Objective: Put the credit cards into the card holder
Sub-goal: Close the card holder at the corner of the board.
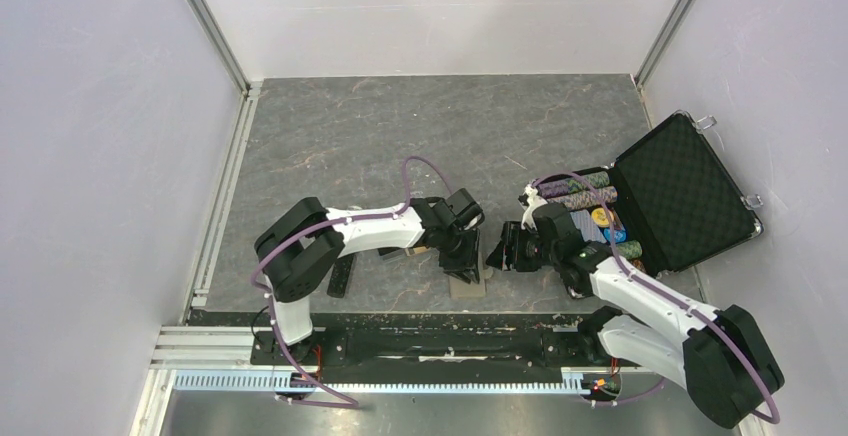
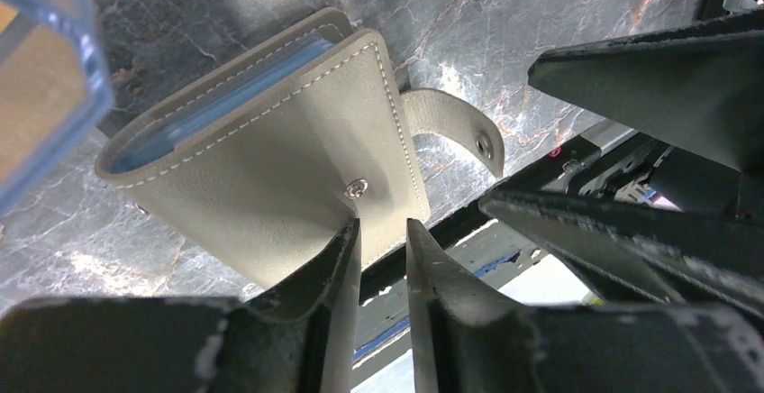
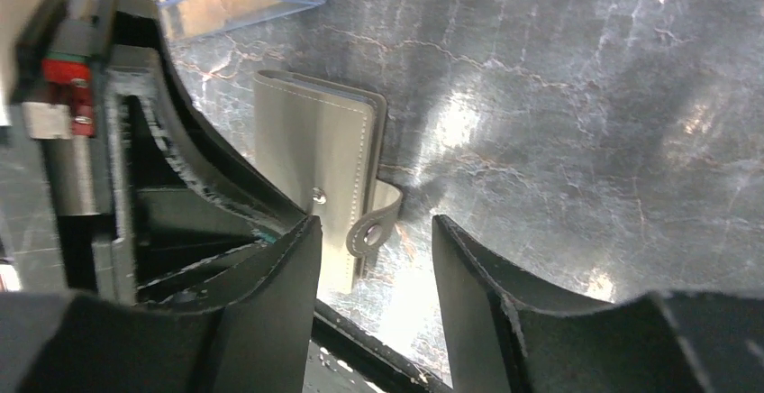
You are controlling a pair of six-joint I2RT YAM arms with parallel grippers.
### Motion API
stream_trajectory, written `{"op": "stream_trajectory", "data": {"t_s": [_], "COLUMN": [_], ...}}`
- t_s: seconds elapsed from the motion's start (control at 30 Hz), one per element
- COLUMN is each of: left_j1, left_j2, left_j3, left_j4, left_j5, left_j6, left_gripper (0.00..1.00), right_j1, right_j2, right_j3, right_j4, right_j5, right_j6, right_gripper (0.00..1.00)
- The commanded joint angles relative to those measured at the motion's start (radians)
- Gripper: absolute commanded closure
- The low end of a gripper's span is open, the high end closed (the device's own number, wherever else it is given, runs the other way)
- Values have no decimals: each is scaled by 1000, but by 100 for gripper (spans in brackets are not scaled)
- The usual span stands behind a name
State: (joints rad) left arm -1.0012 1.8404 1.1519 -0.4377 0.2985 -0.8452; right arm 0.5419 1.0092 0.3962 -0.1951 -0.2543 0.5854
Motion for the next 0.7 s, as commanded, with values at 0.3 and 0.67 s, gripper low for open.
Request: {"op": "stream_trajectory", "data": {"t_s": [0.3, 0.67], "left_j1": [-4, -4], "left_j2": [35, -29], "left_j3": [25, 5], "left_j4": [-89, -37], "left_j5": [-80, -79], "left_j6": [39, 47], "left_gripper": [97, 88], "right_j1": [-12, -13], "right_j2": [108, 329], "right_j3": [9, 33], "right_j4": [269, 372], "right_j5": [-157, -192], "right_j6": [-30, -38], "right_gripper": [63, 88]}}
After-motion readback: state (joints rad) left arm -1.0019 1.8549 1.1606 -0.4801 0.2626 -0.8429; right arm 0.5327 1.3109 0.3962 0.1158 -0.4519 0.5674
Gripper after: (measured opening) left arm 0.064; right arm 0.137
